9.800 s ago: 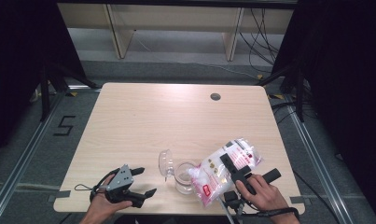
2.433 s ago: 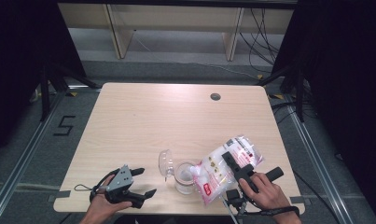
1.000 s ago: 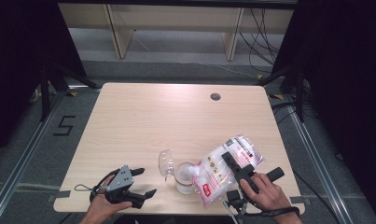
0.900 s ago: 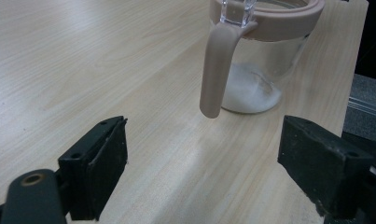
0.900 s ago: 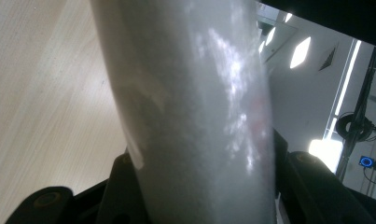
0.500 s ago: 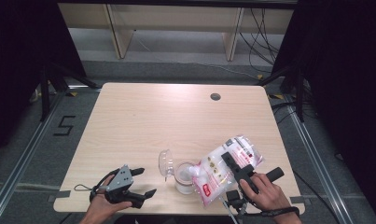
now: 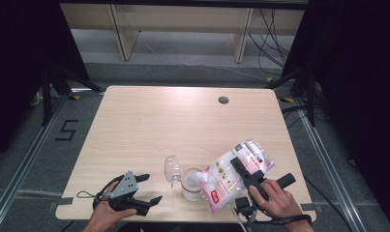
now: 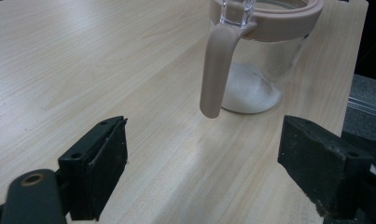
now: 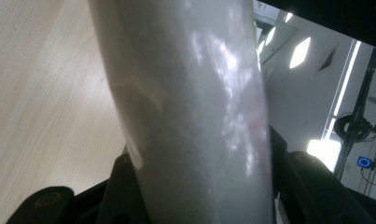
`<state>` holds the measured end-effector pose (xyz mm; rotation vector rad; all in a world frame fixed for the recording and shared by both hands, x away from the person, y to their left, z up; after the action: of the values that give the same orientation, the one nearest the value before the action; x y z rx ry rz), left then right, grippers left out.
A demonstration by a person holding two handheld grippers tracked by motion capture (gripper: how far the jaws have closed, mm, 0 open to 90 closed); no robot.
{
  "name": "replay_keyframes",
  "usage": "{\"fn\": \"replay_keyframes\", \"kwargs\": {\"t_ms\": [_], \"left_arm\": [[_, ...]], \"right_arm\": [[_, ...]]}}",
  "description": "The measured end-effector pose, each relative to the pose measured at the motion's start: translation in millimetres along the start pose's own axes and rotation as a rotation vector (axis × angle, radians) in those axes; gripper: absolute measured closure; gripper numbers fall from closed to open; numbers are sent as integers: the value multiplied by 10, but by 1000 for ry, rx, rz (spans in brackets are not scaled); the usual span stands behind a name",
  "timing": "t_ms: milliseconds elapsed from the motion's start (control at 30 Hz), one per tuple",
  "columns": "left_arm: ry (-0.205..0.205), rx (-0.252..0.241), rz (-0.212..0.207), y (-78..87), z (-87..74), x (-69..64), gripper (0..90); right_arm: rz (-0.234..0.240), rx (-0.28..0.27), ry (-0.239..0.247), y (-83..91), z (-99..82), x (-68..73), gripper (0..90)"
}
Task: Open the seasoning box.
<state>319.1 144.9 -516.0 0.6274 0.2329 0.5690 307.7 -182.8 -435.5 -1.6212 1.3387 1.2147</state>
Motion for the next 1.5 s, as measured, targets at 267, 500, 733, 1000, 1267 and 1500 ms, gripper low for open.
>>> {"fn": "replay_keyframes", "kwargs": {"t_ms": [267, 500, 733, 1000, 1267, 1500], "left_arm": [[-3, 1, -1, 1, -3, -1, 154], [-1, 1, -2, 1, -1, 0, 154], [0, 7, 4, 4, -3, 10, 154], [-36, 9, 4, 13, 1, 24, 154], [-5, 10, 7, 10, -6, 12, 154], [-2, 3, 6, 9, -1, 4, 154]], "right_arm": [[13, 1, -1, 2, 6, 8, 601], [3, -7, -6, -3, 9, 8, 608], [-3, -20, -16, -8, 2, -13, 617], [8, -20, -19, -11, 3, 0, 623], [17, -18, -3, -12, -4, -15, 624], [14, -15, -2, 2, -7, -32, 626]]}}
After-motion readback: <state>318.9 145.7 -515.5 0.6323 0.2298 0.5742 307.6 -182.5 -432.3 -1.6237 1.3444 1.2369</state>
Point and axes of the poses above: each handheld gripper's, and its own axes: y roughly backward along the jaws, z roughly out of its top, x roughly to its left, the point moved 4 cm from there along -y, roughly forward along the jaws, and after that the axes turned 10 degrees about x, right-handed, at the moved point
